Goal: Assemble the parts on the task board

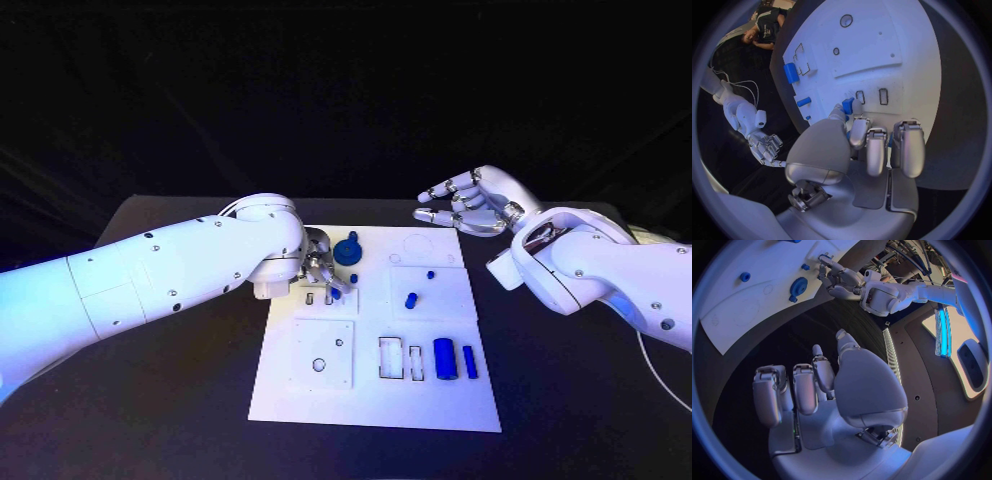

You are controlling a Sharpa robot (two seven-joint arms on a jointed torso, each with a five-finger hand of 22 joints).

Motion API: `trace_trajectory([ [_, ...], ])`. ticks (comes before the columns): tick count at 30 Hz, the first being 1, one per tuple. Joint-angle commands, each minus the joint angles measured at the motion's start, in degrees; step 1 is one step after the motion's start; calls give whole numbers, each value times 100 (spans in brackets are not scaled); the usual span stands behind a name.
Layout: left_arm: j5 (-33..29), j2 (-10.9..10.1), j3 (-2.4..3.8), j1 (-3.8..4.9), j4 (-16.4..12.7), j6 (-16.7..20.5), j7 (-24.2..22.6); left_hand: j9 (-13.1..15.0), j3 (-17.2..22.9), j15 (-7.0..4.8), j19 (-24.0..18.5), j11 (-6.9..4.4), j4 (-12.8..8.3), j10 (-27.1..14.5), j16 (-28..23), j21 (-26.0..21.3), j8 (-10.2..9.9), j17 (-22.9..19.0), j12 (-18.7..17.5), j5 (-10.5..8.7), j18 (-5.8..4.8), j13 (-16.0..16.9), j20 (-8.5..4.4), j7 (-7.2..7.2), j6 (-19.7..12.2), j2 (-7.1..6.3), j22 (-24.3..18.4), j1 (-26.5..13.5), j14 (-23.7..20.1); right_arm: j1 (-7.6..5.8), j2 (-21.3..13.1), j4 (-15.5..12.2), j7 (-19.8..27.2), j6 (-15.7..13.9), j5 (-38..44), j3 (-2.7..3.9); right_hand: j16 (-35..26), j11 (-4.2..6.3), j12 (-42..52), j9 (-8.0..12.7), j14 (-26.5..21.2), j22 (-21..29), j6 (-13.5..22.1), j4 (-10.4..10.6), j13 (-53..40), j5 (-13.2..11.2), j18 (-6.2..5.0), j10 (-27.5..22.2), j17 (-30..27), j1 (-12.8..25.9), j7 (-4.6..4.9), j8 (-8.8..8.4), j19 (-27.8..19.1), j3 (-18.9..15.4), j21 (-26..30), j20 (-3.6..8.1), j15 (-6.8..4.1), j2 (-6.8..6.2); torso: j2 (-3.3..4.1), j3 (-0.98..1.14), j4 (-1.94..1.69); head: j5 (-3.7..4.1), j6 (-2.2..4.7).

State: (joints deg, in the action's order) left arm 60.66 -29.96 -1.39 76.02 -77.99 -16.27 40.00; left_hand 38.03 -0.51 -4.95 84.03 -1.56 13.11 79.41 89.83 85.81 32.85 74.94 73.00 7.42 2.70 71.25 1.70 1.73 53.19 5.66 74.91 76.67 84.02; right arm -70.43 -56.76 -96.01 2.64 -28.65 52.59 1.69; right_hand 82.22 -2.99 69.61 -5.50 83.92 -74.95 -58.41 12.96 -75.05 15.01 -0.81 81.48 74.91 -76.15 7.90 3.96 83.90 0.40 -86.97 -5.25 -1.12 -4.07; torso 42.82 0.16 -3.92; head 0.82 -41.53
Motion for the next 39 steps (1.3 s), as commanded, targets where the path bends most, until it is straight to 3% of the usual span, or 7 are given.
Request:
trace_trajectory([
  [1, -82, 12, -8, -9, 2, 152, 37, 17, 394, -46, 187, -68, -144, -6, 17, 19, -52, 1506, -6, 47, -98, -26, -63, -4, -71, 124, 782, 388, 598, 5, 6, 3, -9, 94, 59, 0, -18, 3, -19, -9, 363, -940, -34, -8, -335, 42, -76, -30, 536, -4, -6, 19, 142, -34, 28, -11, 4, 54, 1, 0, 0, -1, -8],
  [4, -133, 9, -8, -10, -3, 254, 2, 52, 1145, -24, 183, -33, -259, -38, 17, 16, -108, 1506, -63, 53, -99, -51, -56, 43, -112, -87, 786, 530, 598, 7, 11, 11, -18, 113, 60, -1, -18, 3, -19, -9, 363, -940, -34, -8, -335, 42, -76, -30, 536, -4, -6, 19, 142, -34, 28, -11, 4, 54, 1, 1, 0, -3, -11],
  [5, -147, 6, -8, -11, -7, 290, -13, 136, 2002, 36, 178, 31, -146, -21, 17, 11, -114, 1506, -84, -16, -106, -56, -13, 94, -86, -560, 792, 196, 598, 8, 13, 14, -22, 121, 60, -1, -18, 3, -19, -9, 363, -940, -34, -8, -335, 42, -76, -30, 536, -4, -6, 19, 142, -34, 28, -11, 4, 54, 0, 0, -1, -6, -11],
  [6, -164, 1, -8, -12, -11, 323, -27, 186, 2476, -63, 175, 23, -254, -18, 17, 7, -106, 1506, -98, 33, -97, -66, 7, 74, -95, -671, 790, 203, 598, 10, 15, 18, -26, 130, 61, -2, -18, 3, -19, -9, 363, -940, -34, -8, -335, 42, -76, -30, 536, -4, -6, 19, 142, -34, 28, -11, 4, 54, 0, 1, -1, -11, -16],
  [11, -279, -55, -7, -23, -39, 416, -66, 385, 3496, 17, 166, 13, -416, 1, 17, -10, -31, 1506, -124, -15, -92, -79, 11, 76, -90, -1041, 784, -302, 598, 20, 27, 32, -55, 162, 76, -4, -25, 4, -26, -10, 361, -933, -35, -6, -331, 47, -78, -32, 529, -5, -7, 19, 137, -36, 32, -11, 3, 59, -1, 0, -2, -19, -20],
  [25, -155, -541, -4, -68, -582, 803, -98, 513, 3882, 33, 170, 3, -602, 16, 17, -13, 13, 1506, -137, -45, -92, -85, 11, 81, -92, -1172, 798, -586, 598, 81, 77, 95, -55, 185, 129, -9, -37, 5, -41, -12, 360, -914, -35, 1, -319, 99, -83, -38, 519, -7, -7, 15, 122, -53, 45, -9, 1, 82, -2, 7, -12, -79, -28],
  [39, 605, -753, -4, -346, -861, 1459, -172, 532, 3904, 33, 203, -1, -635, 52, 17, 20, 19, 1506, -89, -89, -106, -36, 11, 75, -80, -1205, 854, -619, 598, 110, 65, 98, -28, 181, 127, -9, -40, 5, -39, -12, 360, -914, -35, 10, -319, 121, -83, -37, 519, 0, -6, 14, 122, -62, 46, -8, 1, 94, 4, -3, -2, -111, -49],
])
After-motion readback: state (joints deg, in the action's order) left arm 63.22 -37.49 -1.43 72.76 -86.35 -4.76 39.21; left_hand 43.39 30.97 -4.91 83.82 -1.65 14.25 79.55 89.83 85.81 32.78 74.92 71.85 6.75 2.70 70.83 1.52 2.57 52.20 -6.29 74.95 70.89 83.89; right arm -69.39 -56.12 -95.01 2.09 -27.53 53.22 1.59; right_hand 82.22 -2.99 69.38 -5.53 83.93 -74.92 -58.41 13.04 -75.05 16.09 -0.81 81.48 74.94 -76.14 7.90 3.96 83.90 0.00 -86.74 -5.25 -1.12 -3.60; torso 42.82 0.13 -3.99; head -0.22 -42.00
